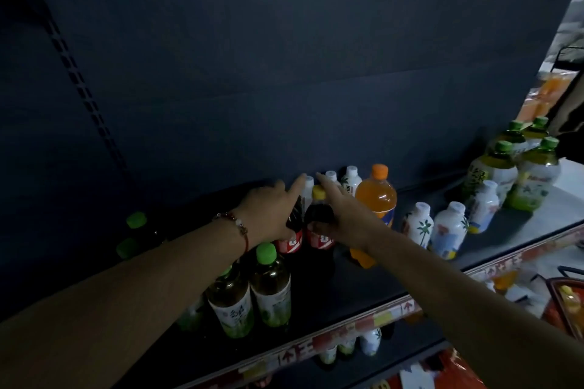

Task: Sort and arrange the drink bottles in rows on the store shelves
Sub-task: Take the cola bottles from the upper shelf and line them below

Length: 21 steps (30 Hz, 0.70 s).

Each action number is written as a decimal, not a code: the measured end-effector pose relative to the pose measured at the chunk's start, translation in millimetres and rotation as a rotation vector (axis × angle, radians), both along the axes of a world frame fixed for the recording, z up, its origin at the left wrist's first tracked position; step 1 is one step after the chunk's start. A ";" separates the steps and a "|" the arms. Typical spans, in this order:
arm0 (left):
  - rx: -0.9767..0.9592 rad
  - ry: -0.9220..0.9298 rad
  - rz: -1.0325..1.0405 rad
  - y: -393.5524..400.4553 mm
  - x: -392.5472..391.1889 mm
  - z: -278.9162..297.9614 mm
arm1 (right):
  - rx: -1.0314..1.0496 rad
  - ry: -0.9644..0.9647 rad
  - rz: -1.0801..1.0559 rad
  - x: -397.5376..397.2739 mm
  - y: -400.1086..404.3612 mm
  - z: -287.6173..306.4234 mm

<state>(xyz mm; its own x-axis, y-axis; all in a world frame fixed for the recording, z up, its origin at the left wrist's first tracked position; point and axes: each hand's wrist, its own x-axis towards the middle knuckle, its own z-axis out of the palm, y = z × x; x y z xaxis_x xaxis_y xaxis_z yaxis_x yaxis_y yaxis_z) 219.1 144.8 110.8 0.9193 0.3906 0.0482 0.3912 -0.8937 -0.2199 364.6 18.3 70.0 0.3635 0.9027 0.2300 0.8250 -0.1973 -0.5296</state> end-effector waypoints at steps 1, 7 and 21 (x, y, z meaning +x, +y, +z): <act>-0.049 -0.015 0.013 0.8 -0.2 -1.5 | 0.013 0.100 0.002 0.2 -0.1 -5.6; -0.377 -0.198 0.035 2.3 -3.5 -8.8 | 0.054 0.573 0.008 -3.9 -3.6 -45.9; -1.047 -0.194 0.406 18.8 17.6 -13.7 | 0.186 0.960 -0.116 -16.6 10.5 -64.1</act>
<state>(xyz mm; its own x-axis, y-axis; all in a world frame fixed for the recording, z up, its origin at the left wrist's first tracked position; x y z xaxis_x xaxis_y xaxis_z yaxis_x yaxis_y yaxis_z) 236.8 163.7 97.1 0.7284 0.5896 -0.3489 0.6392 -0.4018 0.6557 348.0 28.8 5.9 0.5544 0.8289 -0.0745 0.0088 -0.0954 -0.9954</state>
